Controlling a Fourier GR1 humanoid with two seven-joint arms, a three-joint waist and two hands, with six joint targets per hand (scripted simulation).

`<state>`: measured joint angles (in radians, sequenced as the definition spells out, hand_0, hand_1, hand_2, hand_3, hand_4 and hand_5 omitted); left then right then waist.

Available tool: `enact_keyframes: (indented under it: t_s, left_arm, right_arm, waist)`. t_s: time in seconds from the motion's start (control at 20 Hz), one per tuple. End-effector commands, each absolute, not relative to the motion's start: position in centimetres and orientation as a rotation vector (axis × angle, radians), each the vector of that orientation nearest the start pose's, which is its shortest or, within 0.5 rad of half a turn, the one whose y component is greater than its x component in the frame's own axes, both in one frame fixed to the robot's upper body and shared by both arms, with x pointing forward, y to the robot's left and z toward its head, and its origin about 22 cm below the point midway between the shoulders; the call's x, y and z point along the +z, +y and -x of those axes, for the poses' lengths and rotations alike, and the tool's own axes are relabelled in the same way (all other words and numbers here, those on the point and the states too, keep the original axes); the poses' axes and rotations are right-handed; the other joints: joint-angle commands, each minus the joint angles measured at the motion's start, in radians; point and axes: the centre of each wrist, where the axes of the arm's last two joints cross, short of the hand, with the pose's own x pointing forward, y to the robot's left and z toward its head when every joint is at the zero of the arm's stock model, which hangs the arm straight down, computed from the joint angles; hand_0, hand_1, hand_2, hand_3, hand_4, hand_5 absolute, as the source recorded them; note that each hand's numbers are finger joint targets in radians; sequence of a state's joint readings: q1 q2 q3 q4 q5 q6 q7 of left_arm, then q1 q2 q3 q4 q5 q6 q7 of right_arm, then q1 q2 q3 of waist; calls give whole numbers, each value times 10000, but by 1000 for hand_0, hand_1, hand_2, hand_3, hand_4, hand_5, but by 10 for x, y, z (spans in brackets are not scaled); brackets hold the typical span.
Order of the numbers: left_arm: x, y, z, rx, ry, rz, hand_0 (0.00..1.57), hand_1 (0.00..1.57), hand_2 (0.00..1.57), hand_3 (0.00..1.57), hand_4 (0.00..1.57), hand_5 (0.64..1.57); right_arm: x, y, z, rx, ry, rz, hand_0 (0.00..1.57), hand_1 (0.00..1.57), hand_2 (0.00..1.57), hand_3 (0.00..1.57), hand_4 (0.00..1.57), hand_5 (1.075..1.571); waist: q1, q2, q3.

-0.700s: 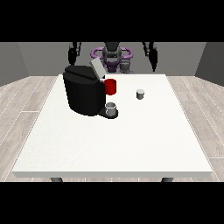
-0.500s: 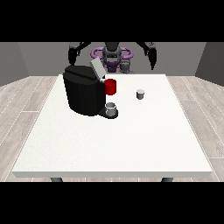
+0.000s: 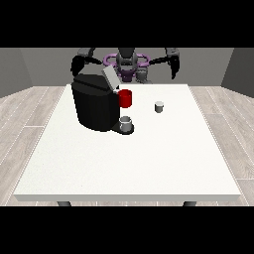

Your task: Insert the coffee pod into the coffee machine and close the lid

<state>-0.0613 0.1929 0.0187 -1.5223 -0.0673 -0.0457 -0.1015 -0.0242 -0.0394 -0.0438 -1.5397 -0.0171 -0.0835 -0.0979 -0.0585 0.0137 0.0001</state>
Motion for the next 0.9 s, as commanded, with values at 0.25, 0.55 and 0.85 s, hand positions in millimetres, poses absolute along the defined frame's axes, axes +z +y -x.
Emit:
enact_keyframes:
  t_s: [0.25,0.55,0.85]
  left_arm:
    - [20,299,-307,-2847,-15514,-2131,0,0,0,0,0,1571]
    - [14,312,-328,-2800,-14771,-2700,0,0,0,0,0,1571]
    - [8,316,-343,-3310,-14507,-3226,0,0,0,0,0,1571]
  right_arm:
    - [14,-222,-256,-726,-17316,740,0,0,0,0,134,1571]
    - [11,-214,-256,-301,-17803,469,0,0,0,0,233,1571]
    - [35,-227,-277,-390,-17636,452,0,0,0,0,332,1571]
  waist:
    - [-690,708,-3]
    - [-980,1310,-2]
    - [-966,1777,-4]
